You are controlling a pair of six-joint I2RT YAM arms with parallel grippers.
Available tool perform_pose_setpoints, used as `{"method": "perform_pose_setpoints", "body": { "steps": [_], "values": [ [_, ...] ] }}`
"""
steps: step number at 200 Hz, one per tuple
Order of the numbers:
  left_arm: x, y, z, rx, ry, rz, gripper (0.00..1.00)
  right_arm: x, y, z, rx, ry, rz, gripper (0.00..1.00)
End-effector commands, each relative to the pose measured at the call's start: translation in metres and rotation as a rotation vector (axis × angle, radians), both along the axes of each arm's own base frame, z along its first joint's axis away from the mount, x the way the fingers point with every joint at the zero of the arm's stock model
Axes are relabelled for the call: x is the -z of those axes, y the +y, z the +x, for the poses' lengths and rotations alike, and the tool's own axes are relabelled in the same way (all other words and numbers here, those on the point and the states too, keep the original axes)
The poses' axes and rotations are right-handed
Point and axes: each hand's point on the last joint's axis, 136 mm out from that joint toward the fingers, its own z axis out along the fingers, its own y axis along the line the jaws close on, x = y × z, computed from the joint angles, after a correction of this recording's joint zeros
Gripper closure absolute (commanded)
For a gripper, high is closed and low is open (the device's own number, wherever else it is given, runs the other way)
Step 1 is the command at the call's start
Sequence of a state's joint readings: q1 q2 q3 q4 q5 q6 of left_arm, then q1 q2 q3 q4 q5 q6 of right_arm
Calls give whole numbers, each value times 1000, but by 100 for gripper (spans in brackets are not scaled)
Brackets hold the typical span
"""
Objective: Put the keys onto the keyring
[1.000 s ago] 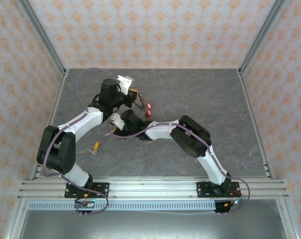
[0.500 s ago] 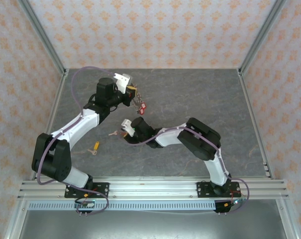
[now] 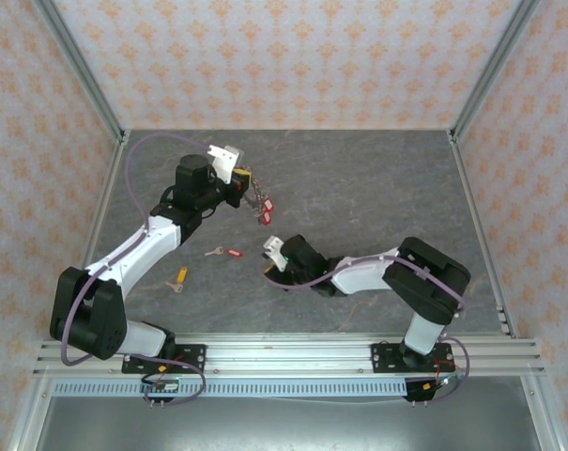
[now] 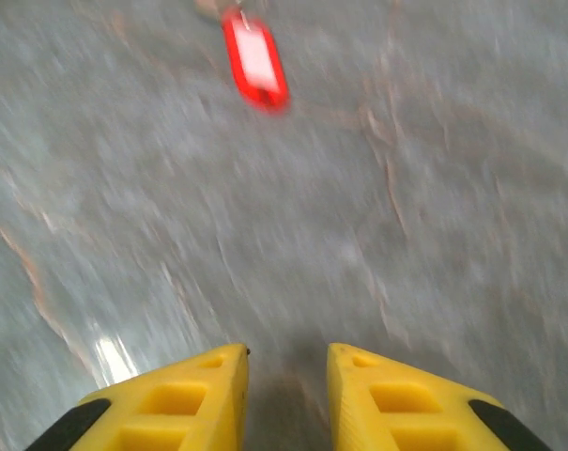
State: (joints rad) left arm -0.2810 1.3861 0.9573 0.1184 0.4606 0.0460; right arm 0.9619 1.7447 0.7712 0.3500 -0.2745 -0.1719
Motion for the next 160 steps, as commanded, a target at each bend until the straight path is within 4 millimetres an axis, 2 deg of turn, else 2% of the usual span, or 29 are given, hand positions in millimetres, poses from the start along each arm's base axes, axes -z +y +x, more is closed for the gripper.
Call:
{"method": "perform_pose_setpoints", "body": {
  "steps": [1, 37, 57, 88, 110, 124, 143, 160],
  "values": [
    [-25, 13, 5, -58, -74, -6, 100, -20, 44, 7, -112, -31, 66, 68],
    [-27, 25, 20, -97, -37, -59, 100, -15, 86, 43, -79, -80, 66, 66],
    [-29, 26, 26, -105, -33, -72, 100, -4, 100, 63, -29, -85, 44, 63],
    [-29, 28, 31, -113, -22, -75, 100, 12, 117, 77, 15, -37, 34, 63],
    [-28, 27, 29, -108, -15, -69, 100, 23, 118, 75, 10, -3, 17, 63],
    [-26, 28, 29, -109, -12, -62, 100, 33, 112, 72, 14, 15, -18, 66],
    [-23, 29, 27, -110, -2, -60, 100, 47, 90, 68, 54, 12, -77, 72],
    [-23, 26, 23, -89, -5, -70, 100, 49, 69, 62, 79, -6, -103, 75]
  ]
}}
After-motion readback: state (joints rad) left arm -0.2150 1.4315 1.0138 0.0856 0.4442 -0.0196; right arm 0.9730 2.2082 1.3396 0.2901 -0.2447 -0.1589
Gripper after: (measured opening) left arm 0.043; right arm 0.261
